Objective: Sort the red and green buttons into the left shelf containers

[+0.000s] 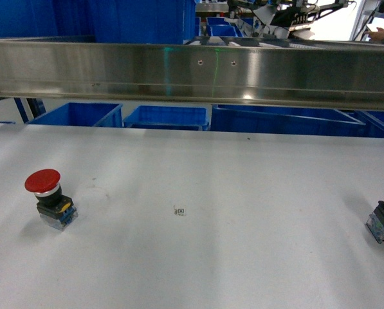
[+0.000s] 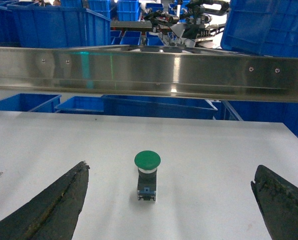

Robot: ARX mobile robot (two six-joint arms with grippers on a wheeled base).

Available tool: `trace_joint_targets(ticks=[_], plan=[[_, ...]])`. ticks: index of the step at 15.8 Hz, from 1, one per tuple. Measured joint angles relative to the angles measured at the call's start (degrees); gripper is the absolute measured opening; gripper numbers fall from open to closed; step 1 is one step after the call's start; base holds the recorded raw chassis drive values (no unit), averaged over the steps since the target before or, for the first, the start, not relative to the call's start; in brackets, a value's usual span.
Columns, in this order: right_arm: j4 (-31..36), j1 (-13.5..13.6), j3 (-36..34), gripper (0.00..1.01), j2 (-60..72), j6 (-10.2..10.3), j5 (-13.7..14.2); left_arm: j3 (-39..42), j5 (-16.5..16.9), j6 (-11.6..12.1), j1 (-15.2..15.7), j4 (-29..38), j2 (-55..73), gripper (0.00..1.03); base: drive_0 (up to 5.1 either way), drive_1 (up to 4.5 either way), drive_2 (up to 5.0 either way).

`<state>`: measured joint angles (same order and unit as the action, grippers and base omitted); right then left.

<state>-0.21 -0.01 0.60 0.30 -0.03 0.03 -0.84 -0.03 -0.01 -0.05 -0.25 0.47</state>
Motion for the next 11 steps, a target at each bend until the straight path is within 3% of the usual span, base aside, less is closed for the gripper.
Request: trace_joint_targets(ticks=[11], plan=[[0.00, 0.00, 0.00, 0.98, 0.00, -0.02, 0.00, 0.00, 0.00, 0.00, 0.00, 0.00, 0.00, 0.98, 0.0, 0.00, 0.0]])
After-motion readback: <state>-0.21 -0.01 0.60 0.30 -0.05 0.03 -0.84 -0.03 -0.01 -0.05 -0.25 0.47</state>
